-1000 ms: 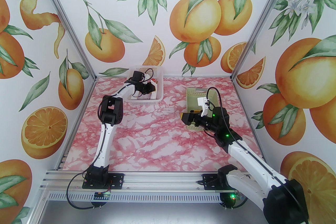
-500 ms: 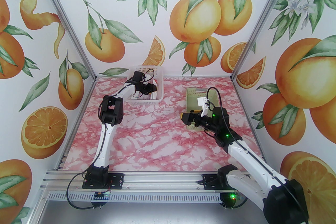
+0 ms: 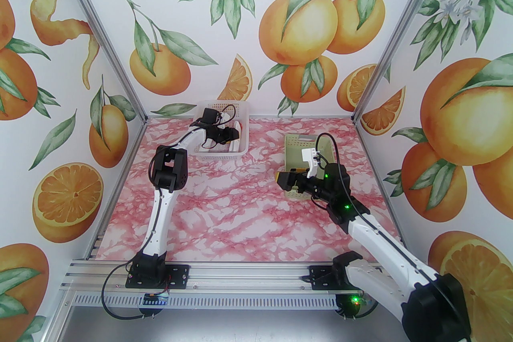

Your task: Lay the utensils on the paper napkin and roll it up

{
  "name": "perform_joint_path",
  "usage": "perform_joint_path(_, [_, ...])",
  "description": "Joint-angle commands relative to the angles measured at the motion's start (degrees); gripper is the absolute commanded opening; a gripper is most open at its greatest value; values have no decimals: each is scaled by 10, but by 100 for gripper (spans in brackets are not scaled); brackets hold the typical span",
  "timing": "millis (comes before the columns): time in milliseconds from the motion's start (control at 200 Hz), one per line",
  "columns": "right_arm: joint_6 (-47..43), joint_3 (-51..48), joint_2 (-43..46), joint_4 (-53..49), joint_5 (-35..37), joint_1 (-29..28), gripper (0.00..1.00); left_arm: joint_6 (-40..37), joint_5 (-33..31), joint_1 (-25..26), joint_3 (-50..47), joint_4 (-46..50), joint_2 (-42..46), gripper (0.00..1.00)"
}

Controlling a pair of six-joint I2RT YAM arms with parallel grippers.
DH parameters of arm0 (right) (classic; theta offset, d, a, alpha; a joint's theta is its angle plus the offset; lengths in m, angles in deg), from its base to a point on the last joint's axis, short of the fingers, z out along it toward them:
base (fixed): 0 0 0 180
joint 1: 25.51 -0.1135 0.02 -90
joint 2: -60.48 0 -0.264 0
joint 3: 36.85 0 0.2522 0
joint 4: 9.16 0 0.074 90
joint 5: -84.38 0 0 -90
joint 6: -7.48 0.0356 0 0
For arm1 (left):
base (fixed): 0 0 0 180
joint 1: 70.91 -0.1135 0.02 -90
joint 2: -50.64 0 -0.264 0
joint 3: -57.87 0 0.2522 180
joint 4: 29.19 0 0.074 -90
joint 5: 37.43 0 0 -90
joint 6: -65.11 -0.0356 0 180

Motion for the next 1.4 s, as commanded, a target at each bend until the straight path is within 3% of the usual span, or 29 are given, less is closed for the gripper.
perform_joint_path(0, [6, 5, -1, 2, 13, 4, 98, -14, -16, -11, -13, 18, 27, 43])
perform_joint_path(600, [22, 15, -21, 19, 6, 5, 98, -44, -24, -28, -26, 31, 49, 53])
perform_joint_path(1396, [26, 14, -36, 29, 2, 5, 98, -70, -35, -43, -41, 50, 76, 58])
